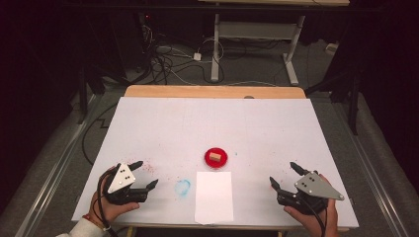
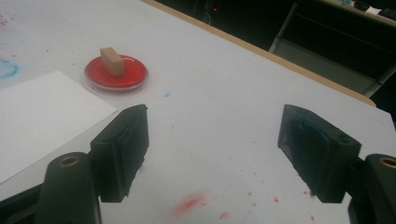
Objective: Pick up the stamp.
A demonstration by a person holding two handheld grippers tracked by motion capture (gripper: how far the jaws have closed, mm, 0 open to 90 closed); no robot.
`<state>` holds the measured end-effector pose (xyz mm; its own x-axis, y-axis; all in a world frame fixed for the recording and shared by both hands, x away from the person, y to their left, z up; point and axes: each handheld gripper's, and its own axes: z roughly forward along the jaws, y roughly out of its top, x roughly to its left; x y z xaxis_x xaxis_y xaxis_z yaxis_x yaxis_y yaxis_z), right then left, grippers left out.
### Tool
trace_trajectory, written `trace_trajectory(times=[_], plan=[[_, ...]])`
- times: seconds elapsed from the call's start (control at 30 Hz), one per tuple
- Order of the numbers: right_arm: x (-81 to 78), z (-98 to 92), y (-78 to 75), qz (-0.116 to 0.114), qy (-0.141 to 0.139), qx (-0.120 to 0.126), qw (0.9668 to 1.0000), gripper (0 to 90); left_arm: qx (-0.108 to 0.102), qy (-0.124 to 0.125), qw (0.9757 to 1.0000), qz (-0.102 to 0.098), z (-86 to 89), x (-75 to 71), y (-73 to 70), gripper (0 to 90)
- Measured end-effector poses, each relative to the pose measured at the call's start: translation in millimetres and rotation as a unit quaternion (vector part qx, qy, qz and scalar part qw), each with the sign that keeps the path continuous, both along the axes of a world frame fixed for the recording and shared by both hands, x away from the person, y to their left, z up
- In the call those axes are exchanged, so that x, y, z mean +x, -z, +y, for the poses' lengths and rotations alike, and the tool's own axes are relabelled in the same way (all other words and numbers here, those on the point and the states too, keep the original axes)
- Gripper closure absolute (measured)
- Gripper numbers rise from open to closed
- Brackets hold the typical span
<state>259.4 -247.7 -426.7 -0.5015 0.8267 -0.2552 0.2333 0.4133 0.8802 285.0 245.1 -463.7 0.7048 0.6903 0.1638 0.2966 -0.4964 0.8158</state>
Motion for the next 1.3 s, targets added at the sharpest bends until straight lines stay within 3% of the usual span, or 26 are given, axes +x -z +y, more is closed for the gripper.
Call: trace_trajectory(times=[0.27,0.43,0.67,1.0,1.07,1.3], plan=[[9.4,-1.2,-4.5,0.005,-0.010,0.001,0.9999,25.9,0.012,0.006,0.9996,0.023,-0.5,2.1,8.7,21.6],[17.6,1.6,-8.2,0.013,-0.015,-0.003,0.9998,24.6,0.008,0.002,0.9997,0.024,-0.1,3.9,7.4,21.6],[28.6,12.1,-17.5,0.027,-0.042,-0.014,0.9986,25.7,0.011,0.004,0.9996,0.028,-1.4,6.3,8.4,21.6],[50.9,30.1,-28.0,0.044,-0.080,-0.031,0.9954,27.9,0.013,-0.001,0.9995,0.029,1.1,6.9,9.2,21.6],[61.3,40.4,-27.6,0.053,-0.098,-0.042,0.9928,31.5,0.015,-0.002,0.9995,0.027,2.1,5.9,8.2,21.6],[73.9,63.1,-25.5,0.069,-0.127,-0.054,0.9880,34.0,0.016,-0.002,0.9994,0.030,3.1,9.5,9.2,21.6]])
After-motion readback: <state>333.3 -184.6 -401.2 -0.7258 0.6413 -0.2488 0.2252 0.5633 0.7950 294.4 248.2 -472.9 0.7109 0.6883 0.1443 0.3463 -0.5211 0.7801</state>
